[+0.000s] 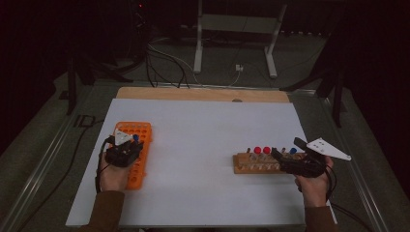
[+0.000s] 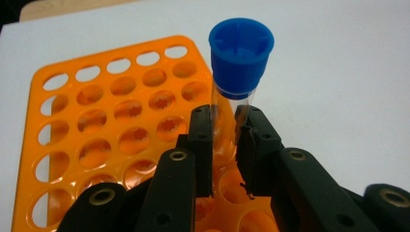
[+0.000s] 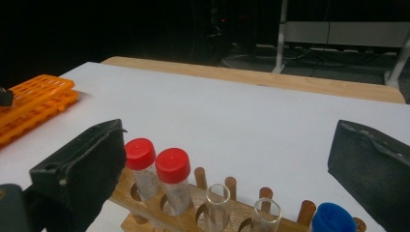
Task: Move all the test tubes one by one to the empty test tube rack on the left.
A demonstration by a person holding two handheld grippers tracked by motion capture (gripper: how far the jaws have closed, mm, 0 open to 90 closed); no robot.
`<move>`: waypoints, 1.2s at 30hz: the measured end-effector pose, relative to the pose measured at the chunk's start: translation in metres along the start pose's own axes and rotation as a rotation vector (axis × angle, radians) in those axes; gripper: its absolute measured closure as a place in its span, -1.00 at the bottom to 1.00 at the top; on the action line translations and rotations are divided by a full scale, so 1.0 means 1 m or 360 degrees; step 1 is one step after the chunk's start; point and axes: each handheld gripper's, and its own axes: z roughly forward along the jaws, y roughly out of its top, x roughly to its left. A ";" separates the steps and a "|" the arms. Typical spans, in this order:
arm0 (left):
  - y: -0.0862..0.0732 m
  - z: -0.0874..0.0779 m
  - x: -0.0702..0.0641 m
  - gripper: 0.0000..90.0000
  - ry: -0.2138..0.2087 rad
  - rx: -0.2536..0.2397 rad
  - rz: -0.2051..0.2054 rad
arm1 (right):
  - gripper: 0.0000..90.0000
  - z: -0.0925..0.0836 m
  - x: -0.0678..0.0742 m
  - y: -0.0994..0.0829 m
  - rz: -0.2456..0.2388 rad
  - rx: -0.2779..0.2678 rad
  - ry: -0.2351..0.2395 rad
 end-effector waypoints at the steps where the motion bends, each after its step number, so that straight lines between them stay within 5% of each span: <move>1: 0.000 0.001 0.000 0.73 0.0002 0.0023 0.0005 | -1.00 0.000 0.000 0.000 0.0000 -0.0001 0.0001; 4: 0.002 0.004 -0.001 0.73 0.0012 0.0082 0.0032 | -1.00 0.000 0.000 0.000 -0.0003 0.0001 0.0002; 9: 0.001 0.003 0.001 0.71 -0.0009 0.0072 0.0012 | -1.00 0.000 0.000 0.000 -0.0007 0.0001 0.0003; 12: 0.000 0.000 0.002 0.50 -0.0022 0.0031 -0.0026 | -1.00 -0.001 0.000 0.000 -0.0001 -0.0006 0.0005; 22: -0.008 -0.023 0.006 -0.03 -0.0139 -0.0183 -0.0234 | -1.00 -0.002 -0.003 0.002 -0.0003 -0.0016 -0.0011; 32: 0.000 -0.052 -0.006 -0.69 -0.0134 -0.0459 -0.0272 | -0.84 -0.009 -0.010 0.007 -0.0008 -0.0009 -0.0049; 36: 0.000 -0.054 -0.014 -0.97 -0.0164 -0.0466 -0.0261 | -0.70 -0.011 -0.011 0.006 0.0003 -0.0011 -0.0055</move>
